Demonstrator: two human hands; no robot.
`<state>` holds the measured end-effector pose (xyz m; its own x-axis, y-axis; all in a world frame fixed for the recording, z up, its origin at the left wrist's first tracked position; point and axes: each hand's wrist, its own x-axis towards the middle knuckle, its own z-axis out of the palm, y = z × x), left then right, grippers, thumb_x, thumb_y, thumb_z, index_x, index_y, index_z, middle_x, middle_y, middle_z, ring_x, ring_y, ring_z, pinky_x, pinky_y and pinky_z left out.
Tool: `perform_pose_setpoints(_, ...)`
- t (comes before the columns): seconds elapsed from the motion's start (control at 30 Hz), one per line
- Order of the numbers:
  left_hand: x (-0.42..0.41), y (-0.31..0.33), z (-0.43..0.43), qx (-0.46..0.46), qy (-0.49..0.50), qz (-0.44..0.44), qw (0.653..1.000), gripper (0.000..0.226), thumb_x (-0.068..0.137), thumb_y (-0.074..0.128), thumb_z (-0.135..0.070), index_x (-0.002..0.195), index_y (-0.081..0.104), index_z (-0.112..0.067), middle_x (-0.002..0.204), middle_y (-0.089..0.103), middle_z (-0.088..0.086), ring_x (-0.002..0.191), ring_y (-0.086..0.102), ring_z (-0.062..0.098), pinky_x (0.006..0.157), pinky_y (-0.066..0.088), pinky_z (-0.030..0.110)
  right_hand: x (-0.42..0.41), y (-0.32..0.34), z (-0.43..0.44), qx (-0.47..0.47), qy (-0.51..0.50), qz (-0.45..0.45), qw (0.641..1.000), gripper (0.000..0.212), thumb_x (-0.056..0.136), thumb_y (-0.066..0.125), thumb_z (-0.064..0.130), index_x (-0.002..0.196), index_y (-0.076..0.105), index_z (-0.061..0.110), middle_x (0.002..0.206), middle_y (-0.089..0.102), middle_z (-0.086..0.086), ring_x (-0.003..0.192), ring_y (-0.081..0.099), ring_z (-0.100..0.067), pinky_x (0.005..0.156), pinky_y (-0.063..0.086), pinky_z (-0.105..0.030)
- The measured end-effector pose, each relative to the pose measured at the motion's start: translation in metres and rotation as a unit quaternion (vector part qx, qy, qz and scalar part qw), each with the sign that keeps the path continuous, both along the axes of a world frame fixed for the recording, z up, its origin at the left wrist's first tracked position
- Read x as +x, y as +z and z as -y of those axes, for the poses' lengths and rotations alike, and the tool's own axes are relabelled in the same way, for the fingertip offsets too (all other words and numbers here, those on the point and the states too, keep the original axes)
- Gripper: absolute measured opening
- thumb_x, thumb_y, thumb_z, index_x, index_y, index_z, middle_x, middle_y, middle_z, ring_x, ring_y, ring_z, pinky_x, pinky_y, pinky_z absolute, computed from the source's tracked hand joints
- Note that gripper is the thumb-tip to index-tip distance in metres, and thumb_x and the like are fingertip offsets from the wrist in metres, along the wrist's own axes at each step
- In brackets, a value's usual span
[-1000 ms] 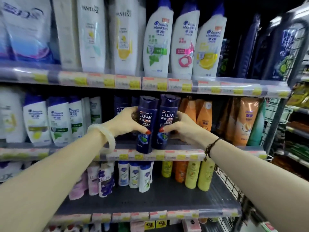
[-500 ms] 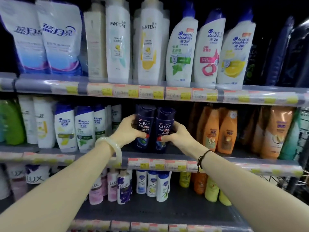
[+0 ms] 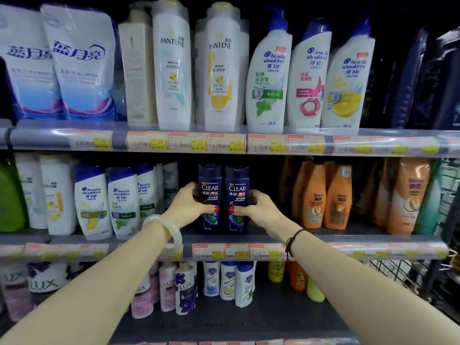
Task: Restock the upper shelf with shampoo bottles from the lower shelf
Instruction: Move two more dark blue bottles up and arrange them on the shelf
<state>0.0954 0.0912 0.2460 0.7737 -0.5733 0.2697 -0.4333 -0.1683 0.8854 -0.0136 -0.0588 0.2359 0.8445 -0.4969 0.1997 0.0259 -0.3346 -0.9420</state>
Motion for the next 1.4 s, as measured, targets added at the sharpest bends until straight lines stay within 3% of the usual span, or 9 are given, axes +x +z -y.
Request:
perform_pose_setpoints(0.17, 0.001, -0.007, -0.005, 0.056, -0.003, -0.058, 0.997, 0.048, 0.071, 0.078, -0.003, 0.109, 0.048, -0.007, 0.091, 0.058, -0.001, 0.094, 0.059, 0.022, 0.087, 0.055, 0.048, -0.003, -0.004, 0.001, -0.016, -0.017, -0.017, 1.000, 0.051, 0.077, 0.075, 0.015, 0.122, 0.052, 0.005, 0.115, 0.063, -0.008, 0.106, 0.060, -0.021, 0.087, 0.048, -0.029)
perform_pose_setpoints(0.3, 0.007, -0.011, -0.006, 0.070, -0.019, -0.079, 0.994, 0.080, 0.063, 0.084, -0.009, 0.128, 0.038, -0.011, 0.120, 0.060, 0.006, 0.112, 0.058, 0.024, 0.098, 0.050, 0.048, -0.001, -0.014, 0.004, 0.019, -0.020, -0.036, 0.999, 0.075, 0.073, 0.079, 0.016, 0.135, 0.037, 0.008, 0.127, 0.057, -0.009, 0.114, 0.056, -0.022, 0.098, 0.047, -0.036)
perform_pose_setpoints(0.47, 0.005, -0.011, -0.004, 0.067, -0.076, -0.067, 0.993, 0.080, 0.074, 0.072, 0.005, 0.141, 0.033, -0.017, 0.123, 0.055, -0.001, 0.114, 0.053, 0.017, 0.104, 0.044, 0.042, 0.002, -0.016, 0.006, 0.075, 0.065, -0.025, 0.995, 0.077, 0.079, 0.070, 0.002, 0.143, 0.028, 0.011, 0.132, 0.055, -0.011, 0.120, 0.056, -0.027, 0.105, 0.045, -0.045)
perform_pose_setpoints(0.7, 0.012, -0.013, -0.006, 0.045, -0.099, -0.116, 0.987, 0.101, 0.076, 0.073, 0.002, 0.147, 0.015, -0.038, 0.131, 0.046, -0.006, 0.119, 0.046, 0.017, 0.101, 0.044, 0.054, 0.007, -0.015, 0.012, 0.097, 0.124, -0.033, 0.987, 0.088, 0.078, 0.070, -0.002, 0.148, 0.019, 0.017, 0.125, 0.057, -0.003, 0.120, 0.055, -0.023, 0.105, 0.044, -0.044)
perform_pose_setpoints(0.8, 0.014, -0.018, -0.002, 0.038, -0.087, -0.107, 0.990, 0.102, 0.075, 0.073, 0.003, 0.148, 0.014, -0.038, 0.146, 0.040, 0.003, 0.131, 0.041, 0.019, 0.099, 0.047, 0.052, 0.009, -0.016, 0.011, 0.085, 0.121, -0.026, 0.989, 0.081, 0.080, 0.068, 0.001, 0.146, 0.025, 0.019, 0.119, 0.059, 0.001, 0.113, 0.057, -0.020, 0.097, 0.049, -0.040)
perform_pose_setpoints(1.0, 0.020, -0.024, 0.001, 0.016, -0.082, -0.107, 0.991, 0.105, 0.073, 0.075, 0.001, 0.148, 0.013, -0.041, 0.150, 0.037, 0.007, 0.139, 0.035, 0.025, 0.098, 0.047, 0.055, 0.012, -0.020, 0.014, 0.043, 0.107, 0.002, 0.993, 0.071, 0.082, 0.067, 0.006, 0.142, 0.032, 0.021, 0.133, 0.056, -0.006, 0.122, 0.055, -0.024, 0.104, 0.045, -0.048)
perform_pose_setpoints(1.1, 0.022, -0.025, 0.001, 0.017, -0.082, -0.111, 0.990, 0.106, 0.073, 0.076, 0.000, 0.147, 0.014, -0.043, 0.149, 0.038, 0.008, 0.138, 0.037, 0.026, 0.098, 0.047, 0.055, 0.012, -0.021, 0.015, 0.001, 0.093, 0.010, 0.996, 0.068, 0.084, 0.067, 0.009, 0.142, 0.033, 0.020, 0.131, 0.056, -0.003, 0.121, 0.055, -0.021, 0.102, 0.047, -0.042)
perform_pose_setpoints(1.27, 0.024, -0.025, 0.003, 0.017, -0.083, -0.121, 0.989, 0.106, 0.073, 0.076, 0.000, 0.147, 0.014, -0.045, 0.147, 0.041, 0.008, 0.136, 0.040, 0.025, 0.097, 0.048, 0.053, 0.009, -0.023, 0.014, -0.073, 0.090, 0.021, 0.993, 0.070, 0.085, 0.066, 0.012, 0.143, 0.028, 0.021, 0.125, 0.054, 0.005, 0.114, 0.053, -0.010, 0.085, 0.048, -0.014)
perform_pose_setpoints(1.4, 0.023, -0.027, 0.005, 0.005, -0.082, -0.134, 0.988, 0.104, 0.074, 0.073, 0.005, 0.148, 0.017, -0.040, 0.144, 0.044, 0.010, 0.134, 0.042, 0.025, 0.097, 0.049, 0.048, 0.007, -0.025, 0.012, -0.091, 0.091, 0.030, 0.991, 0.071, 0.086, 0.065, 0.011, 0.144, 0.025, 0.020, 0.123, 0.051, 0.010, 0.110, 0.052, -0.003, 0.078, 0.047, -0.003)
